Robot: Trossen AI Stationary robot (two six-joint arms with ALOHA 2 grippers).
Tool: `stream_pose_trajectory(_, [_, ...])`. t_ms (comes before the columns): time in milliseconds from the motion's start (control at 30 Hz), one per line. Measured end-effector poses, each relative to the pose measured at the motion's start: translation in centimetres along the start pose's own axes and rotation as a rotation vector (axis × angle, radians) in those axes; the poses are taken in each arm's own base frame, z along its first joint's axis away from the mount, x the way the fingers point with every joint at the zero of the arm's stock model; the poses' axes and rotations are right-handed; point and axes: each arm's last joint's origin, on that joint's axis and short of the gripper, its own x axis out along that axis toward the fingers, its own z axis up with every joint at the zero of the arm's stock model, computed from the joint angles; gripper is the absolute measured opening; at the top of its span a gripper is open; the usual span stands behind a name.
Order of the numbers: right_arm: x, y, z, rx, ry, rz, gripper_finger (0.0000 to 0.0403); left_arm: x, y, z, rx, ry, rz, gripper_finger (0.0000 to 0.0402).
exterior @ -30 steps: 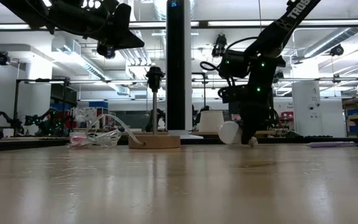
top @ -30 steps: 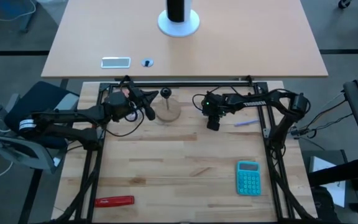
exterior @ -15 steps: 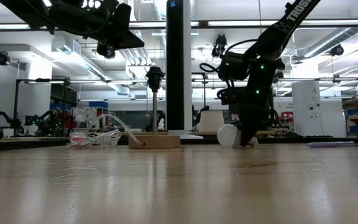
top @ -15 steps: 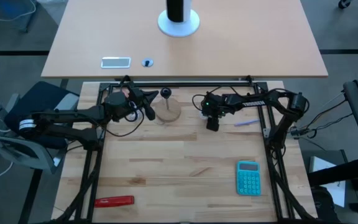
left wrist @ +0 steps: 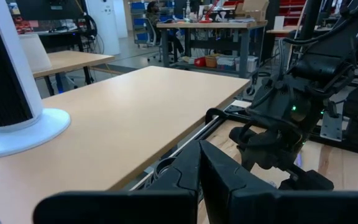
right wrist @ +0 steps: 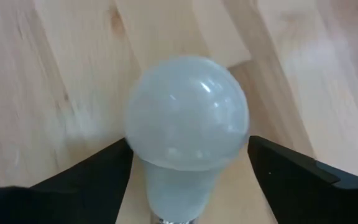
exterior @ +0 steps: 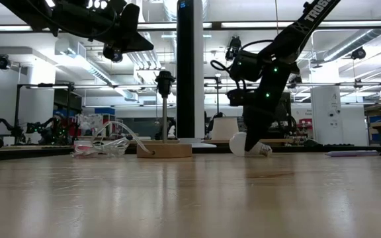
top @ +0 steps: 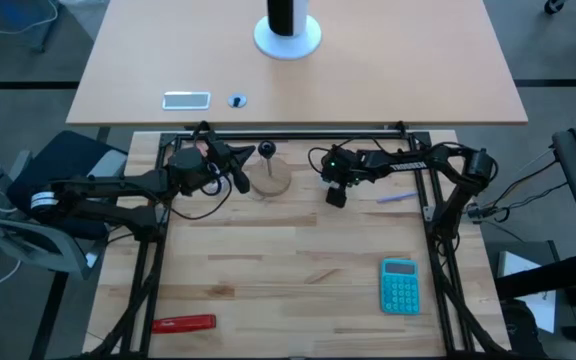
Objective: Screw lightbulb
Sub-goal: Remove the lightbulb from the wooden table lamp, then return to Home Position
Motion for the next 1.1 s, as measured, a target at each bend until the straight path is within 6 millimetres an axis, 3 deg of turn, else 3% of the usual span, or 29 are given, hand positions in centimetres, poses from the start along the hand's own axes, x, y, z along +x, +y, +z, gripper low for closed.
stream_pose_trajectory(667, [-0.1, -0.1, 0.4, 0.003, -0.036, -0.004, 0.0325, 0.0, 0.0, 0.0, 0.0, 0.0, 0.001, 0.0])
stream_pose_trajectory(967, [-0.1, -0.3, 2.1, 0.092, -0.213, -0.02, 0.0325, 0.0, 0.0, 0.0, 0.0, 0.0, 0.001, 0.0])
stream_pose_trajectory(1100, [-0.4, 0.0, 3.4, 0.036, -0.408, 0.041, 0.0325, 0.0, 0.0, 0.0, 0.0, 0.0, 0.001, 0.0])
